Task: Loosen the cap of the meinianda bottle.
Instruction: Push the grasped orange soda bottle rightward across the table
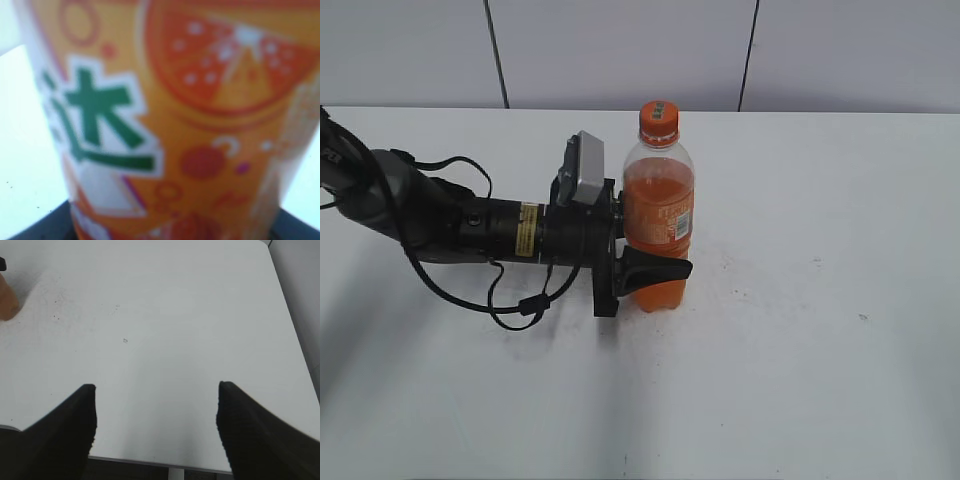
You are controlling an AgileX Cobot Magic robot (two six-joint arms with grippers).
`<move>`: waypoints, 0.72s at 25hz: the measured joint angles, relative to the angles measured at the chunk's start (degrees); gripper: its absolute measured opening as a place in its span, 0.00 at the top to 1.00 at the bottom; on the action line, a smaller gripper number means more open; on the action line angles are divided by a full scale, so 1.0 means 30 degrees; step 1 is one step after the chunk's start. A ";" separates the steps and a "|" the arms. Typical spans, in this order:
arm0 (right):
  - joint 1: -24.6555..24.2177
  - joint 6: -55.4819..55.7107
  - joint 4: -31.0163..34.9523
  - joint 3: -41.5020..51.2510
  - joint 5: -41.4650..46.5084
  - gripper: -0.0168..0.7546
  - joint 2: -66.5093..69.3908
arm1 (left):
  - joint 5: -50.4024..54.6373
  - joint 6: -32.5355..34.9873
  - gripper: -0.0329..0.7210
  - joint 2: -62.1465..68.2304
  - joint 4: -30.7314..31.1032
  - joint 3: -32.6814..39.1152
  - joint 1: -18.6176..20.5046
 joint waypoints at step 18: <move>0.0000 0.0000 0.0000 0.0000 0.0000 0.25 0.0000 | -0.0491 0.0751 0.43 0.0234 0.0263 -0.0117 0.0000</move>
